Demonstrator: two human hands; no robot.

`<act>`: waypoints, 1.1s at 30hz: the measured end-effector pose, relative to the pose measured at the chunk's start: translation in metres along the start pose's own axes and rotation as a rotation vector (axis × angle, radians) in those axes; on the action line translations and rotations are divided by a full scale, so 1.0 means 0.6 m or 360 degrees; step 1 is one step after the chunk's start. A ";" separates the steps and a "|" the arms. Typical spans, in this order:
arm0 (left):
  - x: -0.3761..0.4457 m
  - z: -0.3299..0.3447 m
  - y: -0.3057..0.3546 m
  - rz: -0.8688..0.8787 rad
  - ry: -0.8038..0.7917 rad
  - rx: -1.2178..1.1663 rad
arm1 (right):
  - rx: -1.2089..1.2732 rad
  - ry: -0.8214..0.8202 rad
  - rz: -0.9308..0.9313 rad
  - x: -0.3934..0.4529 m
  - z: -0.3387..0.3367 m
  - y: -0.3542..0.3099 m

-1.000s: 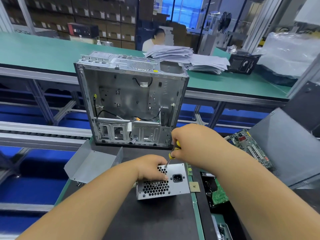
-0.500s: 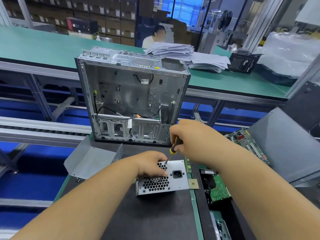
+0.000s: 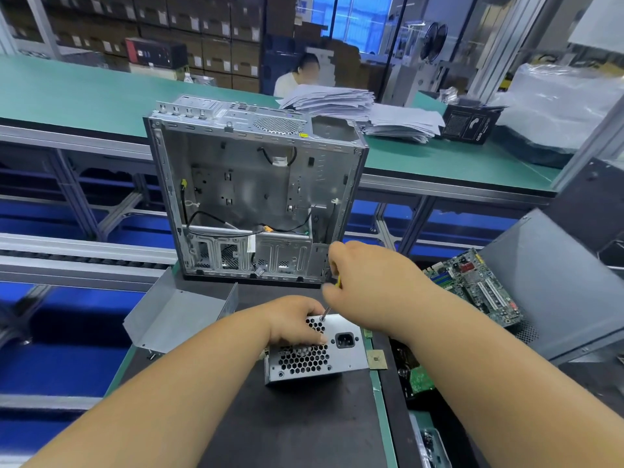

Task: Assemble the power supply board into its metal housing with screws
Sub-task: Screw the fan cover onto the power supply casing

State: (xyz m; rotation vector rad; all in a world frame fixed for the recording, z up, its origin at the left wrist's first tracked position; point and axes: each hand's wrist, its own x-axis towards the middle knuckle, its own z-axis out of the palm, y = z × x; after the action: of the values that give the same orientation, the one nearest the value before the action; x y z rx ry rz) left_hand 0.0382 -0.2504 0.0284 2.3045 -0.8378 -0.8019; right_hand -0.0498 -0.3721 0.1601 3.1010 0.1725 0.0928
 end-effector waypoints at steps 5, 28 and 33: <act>0.003 0.000 -0.004 0.0007 0.0010 -0.0017 | -0.0061 -0.0025 -0.0053 0.002 -0.007 0.006; 0.008 0.000 -0.011 0.0006 0.0026 0.0051 | 0.0376 -0.0047 -0.0224 -0.004 0.004 0.016; 0.008 -0.003 -0.010 -0.0012 -0.0001 0.0076 | 0.0014 0.0054 -0.0122 -0.003 0.009 0.020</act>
State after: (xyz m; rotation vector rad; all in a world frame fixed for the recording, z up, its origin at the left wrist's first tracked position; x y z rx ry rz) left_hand 0.0448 -0.2491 0.0241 2.3506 -0.8573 -0.7940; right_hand -0.0499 -0.3842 0.1550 3.0986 0.2929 0.1425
